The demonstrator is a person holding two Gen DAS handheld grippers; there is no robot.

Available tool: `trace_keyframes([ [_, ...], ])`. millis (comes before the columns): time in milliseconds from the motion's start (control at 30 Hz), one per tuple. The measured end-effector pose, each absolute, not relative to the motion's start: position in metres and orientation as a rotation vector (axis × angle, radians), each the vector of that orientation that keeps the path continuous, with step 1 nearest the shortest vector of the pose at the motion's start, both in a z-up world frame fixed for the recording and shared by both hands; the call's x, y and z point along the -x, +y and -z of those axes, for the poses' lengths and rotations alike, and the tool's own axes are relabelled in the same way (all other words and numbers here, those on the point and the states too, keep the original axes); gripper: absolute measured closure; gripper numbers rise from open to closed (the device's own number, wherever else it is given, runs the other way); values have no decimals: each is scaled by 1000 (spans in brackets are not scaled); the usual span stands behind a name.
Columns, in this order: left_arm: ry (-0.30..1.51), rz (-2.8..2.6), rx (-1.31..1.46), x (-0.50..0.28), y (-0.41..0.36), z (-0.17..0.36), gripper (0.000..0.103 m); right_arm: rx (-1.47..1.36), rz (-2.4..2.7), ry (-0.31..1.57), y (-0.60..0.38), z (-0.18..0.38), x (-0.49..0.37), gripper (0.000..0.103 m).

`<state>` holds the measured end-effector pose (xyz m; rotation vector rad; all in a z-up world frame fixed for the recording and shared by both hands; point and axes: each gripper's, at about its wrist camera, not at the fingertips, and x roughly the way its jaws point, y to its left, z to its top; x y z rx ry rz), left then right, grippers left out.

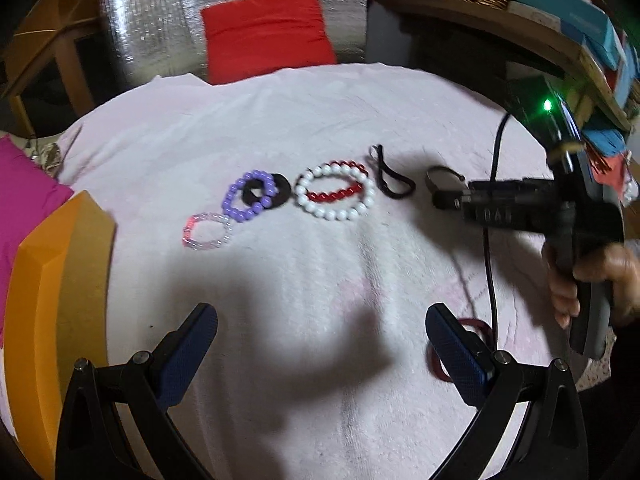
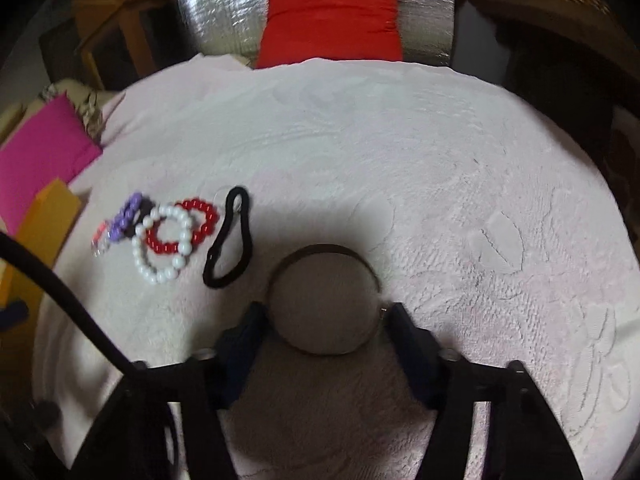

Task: Organize jewelry
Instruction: 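Grasp the metal bangle with the right tool while the left tool approaches the dark red ring, then close the left tool on the dark red ring and lift it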

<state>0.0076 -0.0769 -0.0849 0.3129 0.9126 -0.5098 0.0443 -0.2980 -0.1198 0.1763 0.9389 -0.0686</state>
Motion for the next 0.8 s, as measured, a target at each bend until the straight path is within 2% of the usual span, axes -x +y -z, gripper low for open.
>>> trace_keyframes([
  [667,934,761,-515,29,-131,115,0,-259,247,864,-383,93,10,41],
  [700,944,755,-518,27,-134,118,1,-273,252,866,-387,94,11,41],
  [800,983,772,-504,19,-141,128,20,-280,262,880,-389,95,11,40],
])
